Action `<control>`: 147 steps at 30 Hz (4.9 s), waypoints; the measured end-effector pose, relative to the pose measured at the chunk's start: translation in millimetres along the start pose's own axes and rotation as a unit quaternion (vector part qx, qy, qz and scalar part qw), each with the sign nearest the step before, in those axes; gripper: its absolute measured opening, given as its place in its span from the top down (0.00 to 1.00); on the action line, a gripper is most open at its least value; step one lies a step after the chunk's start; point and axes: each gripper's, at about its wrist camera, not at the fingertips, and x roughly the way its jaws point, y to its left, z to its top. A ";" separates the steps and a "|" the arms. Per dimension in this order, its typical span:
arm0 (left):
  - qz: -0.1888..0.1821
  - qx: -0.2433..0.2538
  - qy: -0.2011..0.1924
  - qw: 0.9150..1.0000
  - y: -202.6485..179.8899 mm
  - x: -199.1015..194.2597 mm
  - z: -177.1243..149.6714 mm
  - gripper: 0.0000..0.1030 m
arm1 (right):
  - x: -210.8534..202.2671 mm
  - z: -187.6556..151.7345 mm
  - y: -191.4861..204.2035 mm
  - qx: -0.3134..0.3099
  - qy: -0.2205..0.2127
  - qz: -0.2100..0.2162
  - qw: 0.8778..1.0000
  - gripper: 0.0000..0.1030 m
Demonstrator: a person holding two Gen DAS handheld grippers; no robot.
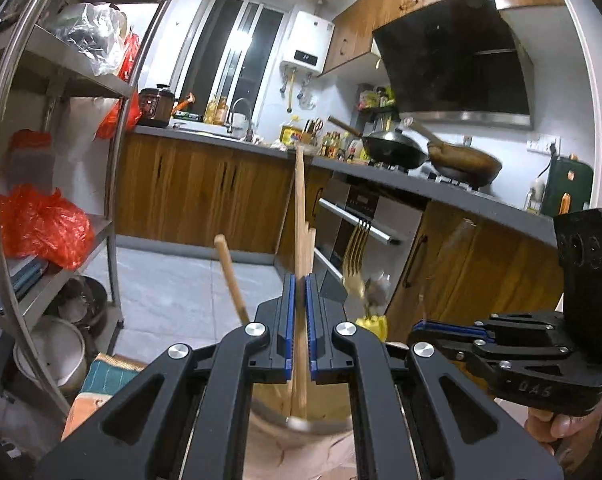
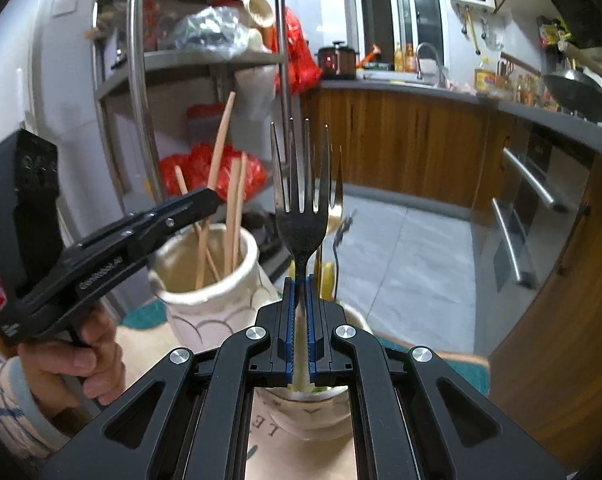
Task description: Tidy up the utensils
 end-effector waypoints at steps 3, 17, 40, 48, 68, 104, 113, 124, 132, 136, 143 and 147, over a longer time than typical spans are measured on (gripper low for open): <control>0.008 0.005 0.010 1.000 0.4 1.3 -2.2 0.95 | 6.1 -3.2 0.3 0.004 0.008 0.000 1.000 0.94; 0.033 0.016 0.034 0.999 2.5 10.3 -3.5 0.95 | 21.2 -7.8 -5.2 0.017 0.026 -0.003 1.000 0.94; 0.023 0.017 0.030 0.999 5.3 -7.8 0.0 0.75 | 10.7 -7.5 -0.3 0.019 0.012 0.005 1.000 0.77; -0.008 0.016 -0.009 1.000 3.1 -50.3 8.2 0.51 | -19.7 -11.7 5.4 0.026 -0.038 -0.011 0.999 0.68; 0.037 0.053 -0.016 0.998 -10.8 -114.2 -36.2 0.05 | -70.1 -76.4 26.8 0.058 -0.110 -0.063 0.990 0.12; 0.053 0.066 -0.012 0.996 -13.8 -114.6 -34.8 0.05 | -76.6 -75.0 29.7 0.049 -0.130 -0.054 0.989 0.07; 0.051 0.065 -0.007 0.997 -11.4 -113.8 -35.3 0.05 | -76.4 -75.3 30.0 0.049 -0.129 -0.055 0.989 0.07; 0.050 0.066 -0.005 0.997 -10.5 -113.2 -36.3 0.05 | -73.7 -74.8 32.5 0.046 -0.126 -0.052 0.990 0.07; 0.050 0.066 -0.005 0.997 -11.2 -112.8 -36.2 0.05 | -73.7 -74.8 32.3 0.045 -0.125 -0.052 0.990 0.07; 0.050 0.068 -0.004 0.996 -11.0 -112.4 -38.0 0.05 | -73.2 -74.9 32.6 0.044 -0.125 -0.052 0.990 0.07; 0.049 0.067 -0.004 0.997 -11.3 -112.3 -37.4 0.05 | -72.8 -75.1 32.4 0.045 -0.124 -0.051 0.990 0.07; 0.048 0.067 -0.003 0.997 -11.4 -112.1 -38.1 0.05 | -72.9 -75.2 32.2 0.045 -0.123 -0.050 0.990 0.07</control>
